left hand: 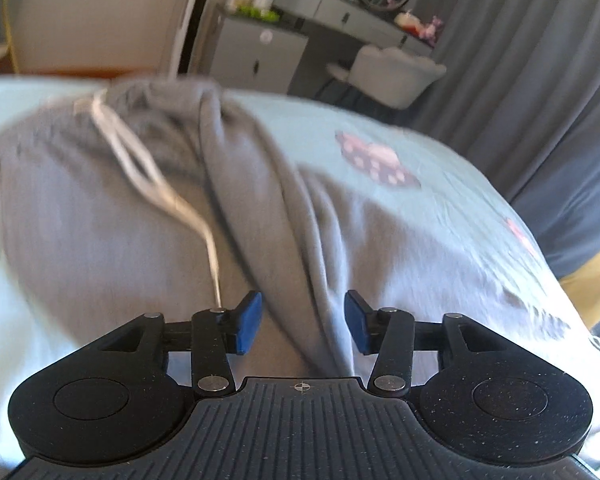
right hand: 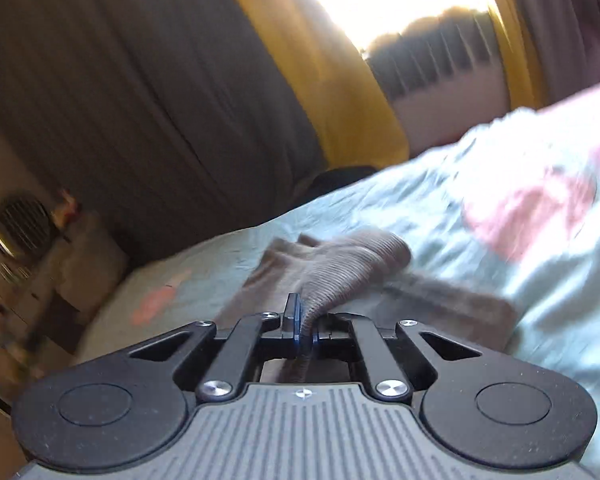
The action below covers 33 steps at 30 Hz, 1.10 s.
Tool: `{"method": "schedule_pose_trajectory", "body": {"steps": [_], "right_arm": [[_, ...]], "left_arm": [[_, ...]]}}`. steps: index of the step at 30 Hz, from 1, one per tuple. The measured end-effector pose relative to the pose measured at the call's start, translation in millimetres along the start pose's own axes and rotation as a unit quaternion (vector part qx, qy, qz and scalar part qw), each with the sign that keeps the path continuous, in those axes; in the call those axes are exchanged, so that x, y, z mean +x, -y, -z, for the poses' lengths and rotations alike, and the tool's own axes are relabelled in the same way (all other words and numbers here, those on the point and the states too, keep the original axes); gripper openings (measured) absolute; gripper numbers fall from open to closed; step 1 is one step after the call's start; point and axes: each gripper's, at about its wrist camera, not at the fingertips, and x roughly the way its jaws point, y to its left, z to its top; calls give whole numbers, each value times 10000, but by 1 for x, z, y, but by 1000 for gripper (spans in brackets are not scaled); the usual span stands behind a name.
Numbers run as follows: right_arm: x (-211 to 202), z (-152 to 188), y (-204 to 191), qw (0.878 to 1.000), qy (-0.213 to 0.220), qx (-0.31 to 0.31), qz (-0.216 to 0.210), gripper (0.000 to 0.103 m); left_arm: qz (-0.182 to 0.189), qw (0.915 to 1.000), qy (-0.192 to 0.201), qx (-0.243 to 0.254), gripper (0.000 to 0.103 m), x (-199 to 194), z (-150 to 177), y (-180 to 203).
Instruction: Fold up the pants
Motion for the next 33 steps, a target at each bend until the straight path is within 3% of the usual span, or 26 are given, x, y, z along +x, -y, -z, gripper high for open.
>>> {"method": "schedule_pose_trajectory", "body": {"steps": [1,2,3,4,6,8,13,15,17,21,24,28,31,33], "right_arm": [[4,3,-5,9994,-12,-255,247,5],[10,8,-7,9984,-96,-393,405,5],[18,13,-8,9973,-222,-456,539,5],[25,19,-6,9962,-385,-440,653,6],[37,23,3,9953,-709,-44,665,6],[41,21,13,9947,-755,229,666,7],[40,23,14,9944,-764,260,689,9],[40,26,11,9943,-737,142,751,9],[43,29,8,9942,-723,97,784,9],[47,31,9,9944,-698,71,792,10],[48,31,12,9946,-695,111,766,10],[46,29,19,9947,-729,345,644,10],[44,28,23,9944,-749,438,603,10],[44,28,22,9943,-755,425,620,10]], "left_arm": [[-88,9999,85,71,65,2,-9,0],[-169,9996,141,149,79,5,-19,1],[-261,9992,207,225,86,11,-30,1],[-379,9984,289,310,88,18,-42,2],[-606,9966,369,414,88,35,-64,2],[-849,9950,310,419,88,57,-87,0],[-1450,9845,-253,956,88,119,-123,3],[-1806,9747,-634,1155,77,141,-126,4],[-1898,9694,-925,1250,66,153,-126,-1],[-1716,9766,-716,1082,21,137,-129,-17],[-1379,9889,75,543,18,91,-127,-39],[-1016,9899,983,-100,18,15,-98,-73],[-1118,9877,877,-659,19,-12,-66,-107],[-1292,9861,602,-853,28,-14,-48,-128]]}}
